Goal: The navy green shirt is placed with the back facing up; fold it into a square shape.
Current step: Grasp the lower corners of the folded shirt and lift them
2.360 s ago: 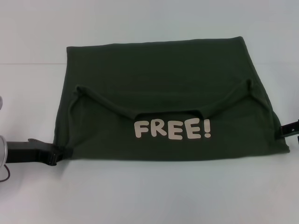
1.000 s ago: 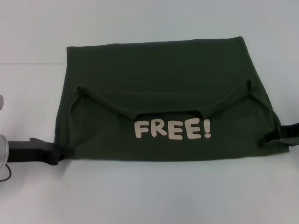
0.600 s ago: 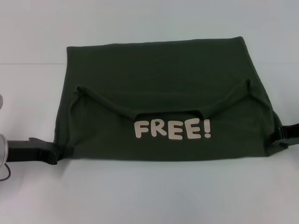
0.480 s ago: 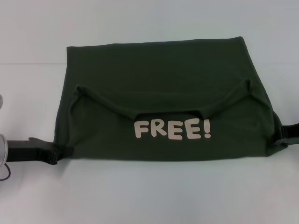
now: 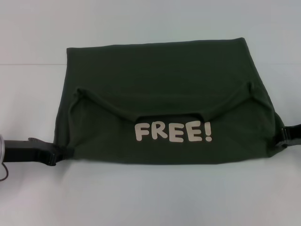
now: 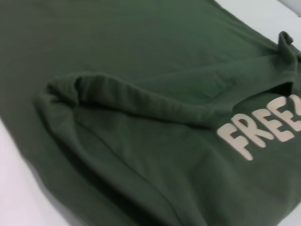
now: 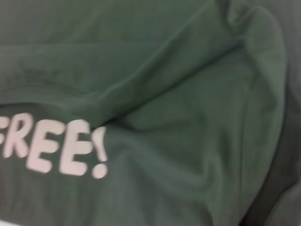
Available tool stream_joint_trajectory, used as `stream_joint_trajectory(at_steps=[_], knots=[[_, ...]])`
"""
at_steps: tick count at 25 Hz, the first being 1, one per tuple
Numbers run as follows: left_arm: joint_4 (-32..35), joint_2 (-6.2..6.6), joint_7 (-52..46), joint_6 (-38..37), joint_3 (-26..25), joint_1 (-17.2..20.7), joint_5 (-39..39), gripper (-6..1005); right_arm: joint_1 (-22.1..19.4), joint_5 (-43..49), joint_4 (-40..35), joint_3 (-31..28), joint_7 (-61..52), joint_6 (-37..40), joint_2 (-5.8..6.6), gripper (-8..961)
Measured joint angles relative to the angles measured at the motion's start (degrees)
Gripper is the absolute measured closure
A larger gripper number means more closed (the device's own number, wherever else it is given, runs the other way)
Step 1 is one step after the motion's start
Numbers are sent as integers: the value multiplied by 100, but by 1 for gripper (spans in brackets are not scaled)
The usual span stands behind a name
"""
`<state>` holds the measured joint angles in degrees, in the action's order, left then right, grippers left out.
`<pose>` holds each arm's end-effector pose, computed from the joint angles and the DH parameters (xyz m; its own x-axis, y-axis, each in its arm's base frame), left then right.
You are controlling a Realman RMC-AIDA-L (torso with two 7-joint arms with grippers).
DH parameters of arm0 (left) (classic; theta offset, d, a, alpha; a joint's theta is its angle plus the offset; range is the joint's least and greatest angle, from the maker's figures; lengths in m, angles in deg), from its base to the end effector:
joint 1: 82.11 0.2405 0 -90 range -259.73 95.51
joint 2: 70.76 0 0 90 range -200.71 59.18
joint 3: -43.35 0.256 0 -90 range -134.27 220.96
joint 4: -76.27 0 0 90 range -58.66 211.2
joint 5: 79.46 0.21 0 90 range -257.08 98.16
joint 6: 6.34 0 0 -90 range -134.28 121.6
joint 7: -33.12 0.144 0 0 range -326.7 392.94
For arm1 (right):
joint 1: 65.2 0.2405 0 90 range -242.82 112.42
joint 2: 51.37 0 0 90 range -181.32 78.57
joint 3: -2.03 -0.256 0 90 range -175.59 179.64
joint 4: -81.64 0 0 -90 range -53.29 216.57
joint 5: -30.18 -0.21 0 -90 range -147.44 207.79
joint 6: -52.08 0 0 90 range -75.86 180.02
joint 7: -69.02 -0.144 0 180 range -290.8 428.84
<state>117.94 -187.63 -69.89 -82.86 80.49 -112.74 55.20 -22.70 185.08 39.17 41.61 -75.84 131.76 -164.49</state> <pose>-0.3228 0.3454 0.0222 0.6603 0.6936 0.2879 0.7500 -0.5896 -0.2999 0.2945 0.3885 0.0482 0.2641 -0.9476 -0.1799 -0.9118 -0.1845 -0.3668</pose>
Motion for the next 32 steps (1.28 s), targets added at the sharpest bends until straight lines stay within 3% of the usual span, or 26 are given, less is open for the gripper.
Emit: stream_joint_trajectory(at_steps=[10,15,25,32], knots=[[202,433,-893,-1291,42,-23,84,943,-116,-256,-143,0,721,1419,82,919],[362,566,-1590,-1884,42,-73,483,943,-213,-258,-143,26,1249,2218,95,919],[344,688,-2062,-3375,-15,-132,1115,943,-453,-231,-77,401,1915,3074,83,918],[320,655,-2200,-4062,71,-132,1150,942,-470,-227,76,975,2016,3272,9,918]])
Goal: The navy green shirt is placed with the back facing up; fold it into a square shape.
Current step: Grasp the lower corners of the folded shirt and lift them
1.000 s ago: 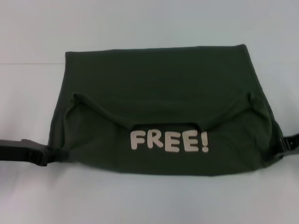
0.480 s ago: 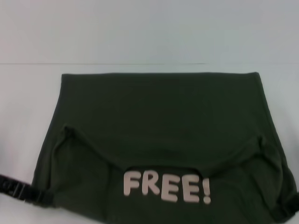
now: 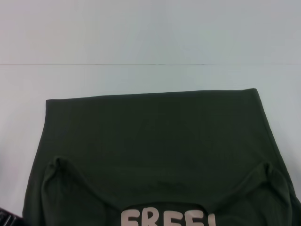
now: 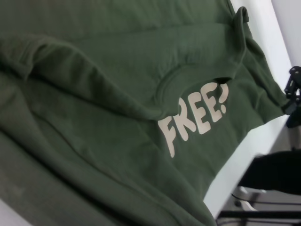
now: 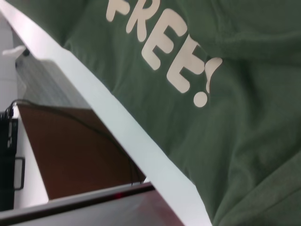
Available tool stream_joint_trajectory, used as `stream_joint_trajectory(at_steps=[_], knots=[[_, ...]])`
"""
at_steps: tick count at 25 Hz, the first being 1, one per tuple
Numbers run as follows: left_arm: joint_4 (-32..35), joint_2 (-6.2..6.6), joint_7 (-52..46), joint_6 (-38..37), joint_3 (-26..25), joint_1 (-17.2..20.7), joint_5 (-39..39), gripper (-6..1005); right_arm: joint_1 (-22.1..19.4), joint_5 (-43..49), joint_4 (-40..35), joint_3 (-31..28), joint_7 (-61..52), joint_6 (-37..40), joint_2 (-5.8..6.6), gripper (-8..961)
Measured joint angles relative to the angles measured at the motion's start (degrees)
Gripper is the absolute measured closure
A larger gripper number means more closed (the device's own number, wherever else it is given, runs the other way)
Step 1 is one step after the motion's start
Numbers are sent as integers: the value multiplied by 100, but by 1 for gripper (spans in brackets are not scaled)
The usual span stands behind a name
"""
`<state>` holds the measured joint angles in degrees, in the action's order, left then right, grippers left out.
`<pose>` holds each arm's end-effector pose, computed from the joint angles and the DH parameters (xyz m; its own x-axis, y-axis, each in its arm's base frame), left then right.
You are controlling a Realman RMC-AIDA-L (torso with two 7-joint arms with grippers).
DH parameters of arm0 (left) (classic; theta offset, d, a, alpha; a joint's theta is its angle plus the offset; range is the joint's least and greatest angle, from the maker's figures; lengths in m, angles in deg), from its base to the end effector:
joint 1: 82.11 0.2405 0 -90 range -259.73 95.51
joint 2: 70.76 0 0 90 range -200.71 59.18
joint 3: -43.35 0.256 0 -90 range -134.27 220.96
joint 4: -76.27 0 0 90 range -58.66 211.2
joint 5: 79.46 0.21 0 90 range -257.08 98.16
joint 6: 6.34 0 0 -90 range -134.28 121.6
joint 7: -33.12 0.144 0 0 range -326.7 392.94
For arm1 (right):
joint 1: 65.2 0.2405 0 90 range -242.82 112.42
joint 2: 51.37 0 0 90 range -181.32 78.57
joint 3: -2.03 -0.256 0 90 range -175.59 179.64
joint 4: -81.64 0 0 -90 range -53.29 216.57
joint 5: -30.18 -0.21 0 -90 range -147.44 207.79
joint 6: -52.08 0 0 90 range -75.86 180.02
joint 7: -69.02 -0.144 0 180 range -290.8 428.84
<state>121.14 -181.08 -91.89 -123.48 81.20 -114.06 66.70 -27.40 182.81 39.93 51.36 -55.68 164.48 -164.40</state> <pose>-0.2997 0.2724 0.0685 0.3893 0.9087 -0.1505 0.9191 -0.3724 0.1290 0.2848 0.2858 0.0305 0.4587 -0.7976 0.3917 -0.8760 -0.4799 0.0486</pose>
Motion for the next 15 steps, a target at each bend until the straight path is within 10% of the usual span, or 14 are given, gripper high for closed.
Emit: stream_joint_trajectory(at_steps=[15], knots=[[-292,29,72,-29,-62,-58,45,942,-19,-43,207,-305,78,-208,-1,919]])
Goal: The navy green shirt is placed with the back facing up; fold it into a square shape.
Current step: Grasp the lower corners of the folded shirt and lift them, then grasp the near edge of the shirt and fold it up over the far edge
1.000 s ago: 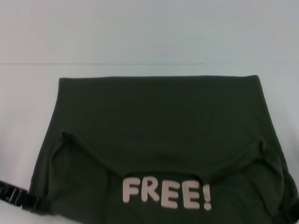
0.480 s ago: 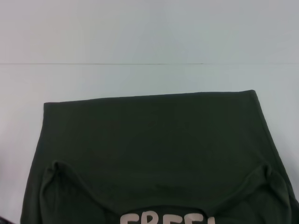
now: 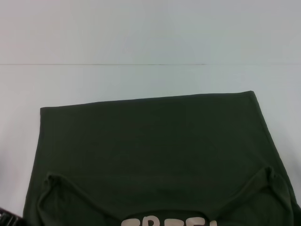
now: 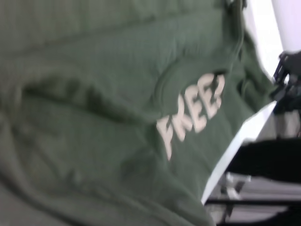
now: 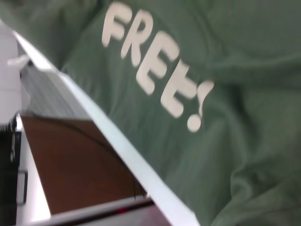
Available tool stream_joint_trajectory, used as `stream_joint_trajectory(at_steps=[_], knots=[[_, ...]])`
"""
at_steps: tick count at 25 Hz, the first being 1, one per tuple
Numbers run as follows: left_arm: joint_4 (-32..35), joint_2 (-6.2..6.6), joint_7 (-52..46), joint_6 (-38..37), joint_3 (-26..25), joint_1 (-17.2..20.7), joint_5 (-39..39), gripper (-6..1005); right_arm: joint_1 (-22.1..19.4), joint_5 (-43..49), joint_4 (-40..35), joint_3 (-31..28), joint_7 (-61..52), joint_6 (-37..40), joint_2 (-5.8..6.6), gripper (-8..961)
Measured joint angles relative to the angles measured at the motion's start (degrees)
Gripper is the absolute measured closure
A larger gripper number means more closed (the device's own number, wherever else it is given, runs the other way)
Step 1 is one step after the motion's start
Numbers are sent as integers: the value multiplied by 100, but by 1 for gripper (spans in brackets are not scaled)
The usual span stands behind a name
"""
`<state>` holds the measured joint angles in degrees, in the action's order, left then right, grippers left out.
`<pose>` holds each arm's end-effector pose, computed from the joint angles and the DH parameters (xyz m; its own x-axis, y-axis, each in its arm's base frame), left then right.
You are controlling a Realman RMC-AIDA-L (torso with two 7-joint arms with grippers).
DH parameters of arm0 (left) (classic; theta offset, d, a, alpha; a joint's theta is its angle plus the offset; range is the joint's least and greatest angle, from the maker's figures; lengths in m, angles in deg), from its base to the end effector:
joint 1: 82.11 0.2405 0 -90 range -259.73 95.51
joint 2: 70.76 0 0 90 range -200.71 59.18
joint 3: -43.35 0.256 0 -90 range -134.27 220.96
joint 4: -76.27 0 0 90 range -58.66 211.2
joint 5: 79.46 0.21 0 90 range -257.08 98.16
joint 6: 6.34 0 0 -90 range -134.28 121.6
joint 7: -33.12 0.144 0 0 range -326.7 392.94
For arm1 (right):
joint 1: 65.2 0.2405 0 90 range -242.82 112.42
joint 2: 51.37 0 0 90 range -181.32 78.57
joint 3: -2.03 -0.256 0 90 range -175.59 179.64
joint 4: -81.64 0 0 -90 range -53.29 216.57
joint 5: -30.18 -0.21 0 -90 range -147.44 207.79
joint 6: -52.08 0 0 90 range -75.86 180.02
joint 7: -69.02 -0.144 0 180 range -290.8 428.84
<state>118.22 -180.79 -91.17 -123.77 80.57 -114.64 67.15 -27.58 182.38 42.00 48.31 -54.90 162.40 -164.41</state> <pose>-0.2999 0.2697 0.0643 0.3822 0.9095 -0.1636 0.9195 -0.3567 0.1649 0.2890 0.2869 0.0268 0.4525 -0.8268 0.3343 -0.8857 -0.4602 0.0608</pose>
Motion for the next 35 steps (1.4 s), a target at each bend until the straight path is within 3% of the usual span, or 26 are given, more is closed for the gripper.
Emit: stream_joint_trajectory(at_steps=[3,6,14,21,24,30,35], knots=[[-140,49,60,18,-353,-82,-4,942,2,-17,18,-518,57,-33,52,919],[-278,104,103,60,-743,-170,-9,942,31,-94,23,-1314,69,-44,206,918],[-470,254,-22,511,-1914,-296,-74,942,3,-676,146,-2209,-82,-418,434,919],[-678,305,-214,1571,-2653,-249,-405,942,-78,-1311,567,-2598,-214,-1552,471,918],[-774,274,-163,1952,-2675,-226,-604,942,-128,-1619,667,-2607,-187,-2050,416,918],[-883,-55,107,3004,-2652,-256,-825,942,-187,-2112,687,-2600,111,-3086,85,918],[-887,-243,270,3625,-2655,-280,-935,942,-193,-2477,704,-2564,323,-3753,-86,919]])
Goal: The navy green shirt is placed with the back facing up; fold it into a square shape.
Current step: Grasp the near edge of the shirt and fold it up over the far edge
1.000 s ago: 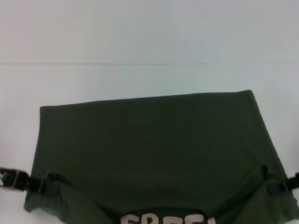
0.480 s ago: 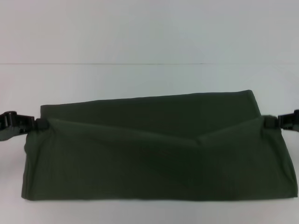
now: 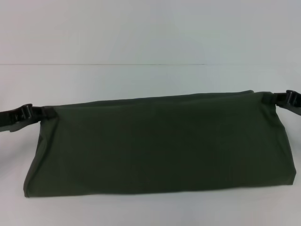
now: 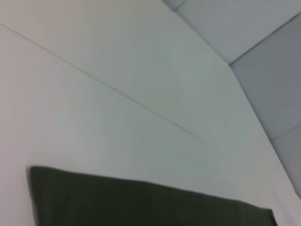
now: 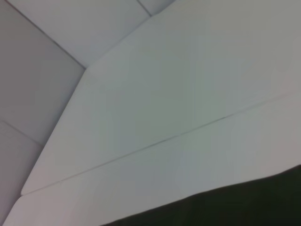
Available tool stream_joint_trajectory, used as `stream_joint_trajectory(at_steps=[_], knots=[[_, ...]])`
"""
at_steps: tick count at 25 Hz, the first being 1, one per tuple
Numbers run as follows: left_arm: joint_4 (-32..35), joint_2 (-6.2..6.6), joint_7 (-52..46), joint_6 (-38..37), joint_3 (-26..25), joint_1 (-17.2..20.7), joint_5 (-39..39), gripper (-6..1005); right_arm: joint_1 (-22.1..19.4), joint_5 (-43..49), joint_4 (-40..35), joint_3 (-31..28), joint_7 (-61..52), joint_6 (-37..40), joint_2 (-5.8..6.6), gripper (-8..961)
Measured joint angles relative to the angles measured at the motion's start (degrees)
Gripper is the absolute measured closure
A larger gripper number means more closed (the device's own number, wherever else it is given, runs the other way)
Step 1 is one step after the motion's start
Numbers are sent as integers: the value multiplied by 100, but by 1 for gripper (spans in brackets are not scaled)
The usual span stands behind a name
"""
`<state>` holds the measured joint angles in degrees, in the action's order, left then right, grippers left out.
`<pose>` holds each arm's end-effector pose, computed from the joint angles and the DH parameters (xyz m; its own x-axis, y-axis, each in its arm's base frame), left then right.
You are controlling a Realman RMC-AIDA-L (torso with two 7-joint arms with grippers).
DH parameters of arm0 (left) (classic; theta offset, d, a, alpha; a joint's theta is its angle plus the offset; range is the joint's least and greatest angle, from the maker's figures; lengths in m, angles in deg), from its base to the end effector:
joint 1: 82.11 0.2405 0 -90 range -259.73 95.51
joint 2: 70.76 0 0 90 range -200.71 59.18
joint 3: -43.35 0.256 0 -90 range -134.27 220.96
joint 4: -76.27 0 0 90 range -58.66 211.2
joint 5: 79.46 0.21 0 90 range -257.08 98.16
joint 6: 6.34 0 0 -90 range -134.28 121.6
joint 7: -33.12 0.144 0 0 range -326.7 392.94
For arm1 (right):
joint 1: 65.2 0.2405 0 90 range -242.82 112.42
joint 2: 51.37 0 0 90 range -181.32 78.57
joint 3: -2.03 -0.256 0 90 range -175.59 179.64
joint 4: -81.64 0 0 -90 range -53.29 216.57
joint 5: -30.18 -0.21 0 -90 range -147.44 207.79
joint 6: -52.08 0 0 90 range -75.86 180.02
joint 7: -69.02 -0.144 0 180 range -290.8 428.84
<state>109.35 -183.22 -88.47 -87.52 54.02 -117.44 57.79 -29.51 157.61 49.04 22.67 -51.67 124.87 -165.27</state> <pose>-0.3300 0.3591 0.0656 0.1300 0.7809 0.6109 0.9831 -0.1816 0.0230 0.3160 0.3813 0.0533 0.1779 -0.7335 -0.6560 -0.9769 -0.2119 -0.0280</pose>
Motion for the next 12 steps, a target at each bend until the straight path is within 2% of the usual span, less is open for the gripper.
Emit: stream_joint_trajectory(at_steps=[6,12], knots=[[-11,-109,195,373,4,6,-264,941,96,-83,52,25,147,-468,-126,919],[-20,-264,340,914,156,-103,-339,924,270,-155,93,74,371,-1063,-327,918]])
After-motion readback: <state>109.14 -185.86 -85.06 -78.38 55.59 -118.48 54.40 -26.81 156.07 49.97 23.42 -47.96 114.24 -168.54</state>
